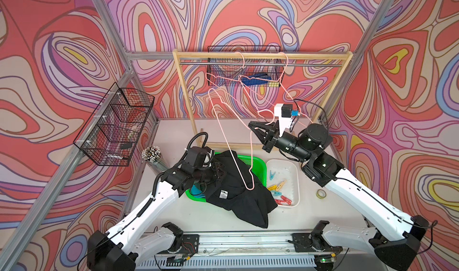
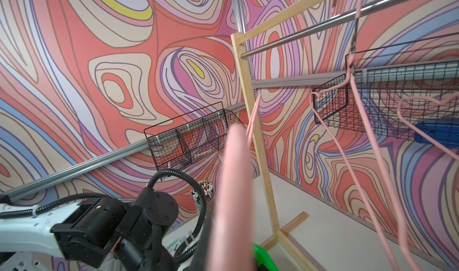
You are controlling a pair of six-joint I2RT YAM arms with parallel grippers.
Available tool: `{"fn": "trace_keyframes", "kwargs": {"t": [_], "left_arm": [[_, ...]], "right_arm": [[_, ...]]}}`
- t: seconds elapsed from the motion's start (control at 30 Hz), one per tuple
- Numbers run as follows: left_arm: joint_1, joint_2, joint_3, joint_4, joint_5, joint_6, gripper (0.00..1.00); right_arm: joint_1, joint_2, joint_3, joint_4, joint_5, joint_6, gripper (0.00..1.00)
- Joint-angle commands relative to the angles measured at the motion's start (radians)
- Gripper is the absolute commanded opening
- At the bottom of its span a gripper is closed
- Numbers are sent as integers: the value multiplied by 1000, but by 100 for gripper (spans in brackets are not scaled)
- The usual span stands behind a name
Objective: Remove the clothespins securing t-shirts to the hanger
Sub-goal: Remove the T-shirt from the hanger, then place the T-shirt in the basket.
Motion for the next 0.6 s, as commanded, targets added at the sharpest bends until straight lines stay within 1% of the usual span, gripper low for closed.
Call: {"fn": "trace_keyframes", "kwargs": {"t": [0.0, 0.1, 0.27, 0.5, 0.57], "left_arm": [[-13, 13, -38, 74, 4, -33, 5], [-25, 32, -90, 119, 11, -50, 13], [-31, 100, -148, 182, 17, -60, 33], [-32, 206, -157, 191, 2, -15, 39], [-32, 232, -159, 193, -15, 1, 43]], "right_arm": [[0, -72, -39, -106, 29, -11, 0], [0, -129, -54, -190, 33, -6, 0], [0, -194, -75, -300, 9, 4, 0], [0, -253, -105, -388, -5, 19, 0], [0, -267, -115, -404, -12, 24, 0]]}}
